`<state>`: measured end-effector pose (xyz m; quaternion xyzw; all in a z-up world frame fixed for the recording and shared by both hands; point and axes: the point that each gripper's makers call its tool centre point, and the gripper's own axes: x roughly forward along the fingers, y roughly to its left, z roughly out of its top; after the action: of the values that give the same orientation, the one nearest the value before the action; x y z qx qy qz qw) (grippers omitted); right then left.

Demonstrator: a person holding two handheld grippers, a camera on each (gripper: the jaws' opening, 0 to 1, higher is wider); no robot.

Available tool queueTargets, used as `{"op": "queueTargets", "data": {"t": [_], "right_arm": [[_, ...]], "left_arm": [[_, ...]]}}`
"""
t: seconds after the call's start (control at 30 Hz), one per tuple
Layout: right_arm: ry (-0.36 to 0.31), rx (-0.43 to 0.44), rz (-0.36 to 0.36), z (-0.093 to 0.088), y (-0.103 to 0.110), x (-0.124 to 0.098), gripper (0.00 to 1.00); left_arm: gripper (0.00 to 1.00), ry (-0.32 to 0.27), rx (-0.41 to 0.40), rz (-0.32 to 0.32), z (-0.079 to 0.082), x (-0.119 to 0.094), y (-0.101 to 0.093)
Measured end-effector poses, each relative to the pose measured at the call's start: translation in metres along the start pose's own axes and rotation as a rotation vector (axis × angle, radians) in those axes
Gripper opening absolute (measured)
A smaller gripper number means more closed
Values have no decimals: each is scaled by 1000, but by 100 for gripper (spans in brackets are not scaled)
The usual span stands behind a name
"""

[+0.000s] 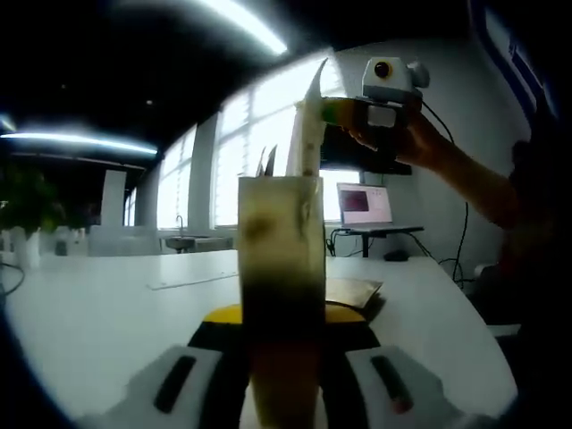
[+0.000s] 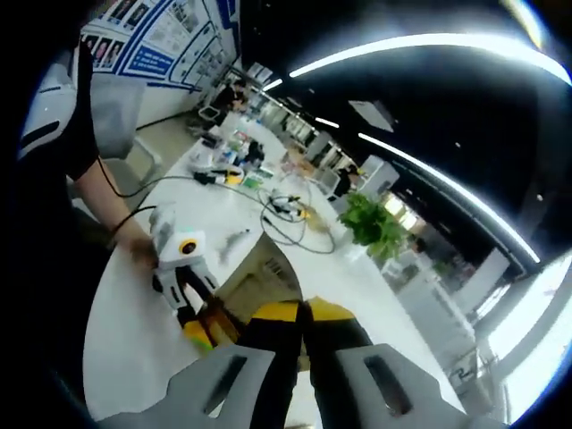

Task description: Extract single mask from mask box in order stack masks on table

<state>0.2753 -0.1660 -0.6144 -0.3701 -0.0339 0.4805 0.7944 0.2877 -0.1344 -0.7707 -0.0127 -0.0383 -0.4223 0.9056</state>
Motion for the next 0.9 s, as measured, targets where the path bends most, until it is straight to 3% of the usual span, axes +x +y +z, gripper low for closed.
{"op": "queueTargets", "data": {"t": [0.17,0.4,0.9], "right_arm": [[-33,12,-48,10,-8,-7,0],[-61,28,-106,11,-18,-15,0],[-152,23,-276,39,-44,-44,0]], "left_arm": [[31,0,-1,0,0,0,0],[31,1,0,1,0,1,-1],[31,1,0,7,-1,1,-1]]}}
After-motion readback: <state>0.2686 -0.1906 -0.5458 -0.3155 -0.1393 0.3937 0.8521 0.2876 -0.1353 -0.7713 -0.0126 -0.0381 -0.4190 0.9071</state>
